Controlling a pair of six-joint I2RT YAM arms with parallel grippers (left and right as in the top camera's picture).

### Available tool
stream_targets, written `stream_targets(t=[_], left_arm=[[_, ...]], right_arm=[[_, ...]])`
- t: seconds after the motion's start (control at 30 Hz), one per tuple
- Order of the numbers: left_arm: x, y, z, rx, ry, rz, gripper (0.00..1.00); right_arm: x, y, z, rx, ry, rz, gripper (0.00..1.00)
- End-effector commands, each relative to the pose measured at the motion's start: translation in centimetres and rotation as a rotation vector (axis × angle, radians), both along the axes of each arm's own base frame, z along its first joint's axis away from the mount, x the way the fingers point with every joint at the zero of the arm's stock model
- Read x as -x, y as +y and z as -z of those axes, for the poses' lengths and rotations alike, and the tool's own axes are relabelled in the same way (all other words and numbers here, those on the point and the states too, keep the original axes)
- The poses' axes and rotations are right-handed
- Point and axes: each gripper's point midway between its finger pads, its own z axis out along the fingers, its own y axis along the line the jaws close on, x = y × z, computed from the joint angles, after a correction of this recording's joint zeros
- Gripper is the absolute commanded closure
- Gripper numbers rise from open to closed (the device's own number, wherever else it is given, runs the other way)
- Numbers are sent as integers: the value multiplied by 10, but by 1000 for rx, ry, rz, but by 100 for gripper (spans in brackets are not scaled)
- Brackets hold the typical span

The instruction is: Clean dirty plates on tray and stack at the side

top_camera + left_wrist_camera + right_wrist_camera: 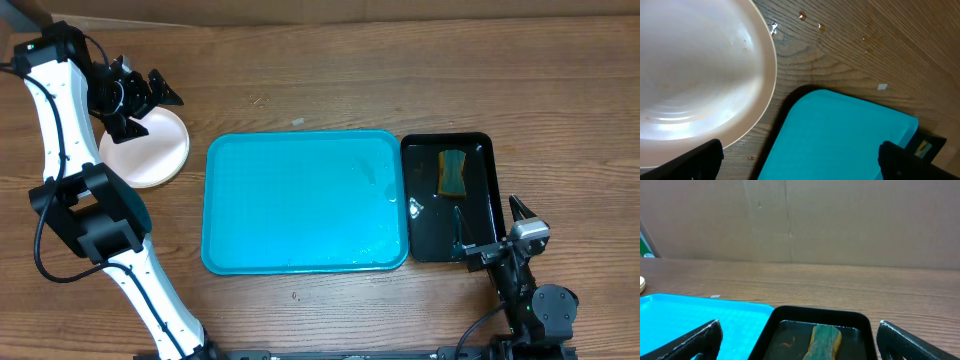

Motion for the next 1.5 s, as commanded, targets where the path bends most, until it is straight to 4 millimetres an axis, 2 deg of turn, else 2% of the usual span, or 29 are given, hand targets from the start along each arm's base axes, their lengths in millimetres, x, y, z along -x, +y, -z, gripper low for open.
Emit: stream_targets(t=[0.0,0.43,0.6,0.73,0.9,1.03,1.17,1.33,1.47], left_arm=[[0,-3,-4,7,-19,26,0],[1,-2,-3,-10,-13,28,0],[1,-8,-17,-23,-43,40,0],[3,-21,-63,-60,-141,64,0],[24,-42,-148,-128,-331,92,0],[55,-56,-218,-189,-500,100,0],[92,-67,-274,-243,-648,98,0],[140,-79,-322,-315,-786,97,0],[181,-91,-334,-379,-801,100,0]], right_arm=[[0,-2,1,7,-8,11,0],[0,-2,1,7,-8,11,0],[0,-2,1,7,-8,11,0],[0,-2,1,7,-8,11,0],[0,-2,1,7,-8,11,0],[0,-2,1,7,-8,11,0],[0,-2,1,7,-8,11,0],[0,-2,1,7,-8,11,0],[0,-2,1,7,-8,11,0]])
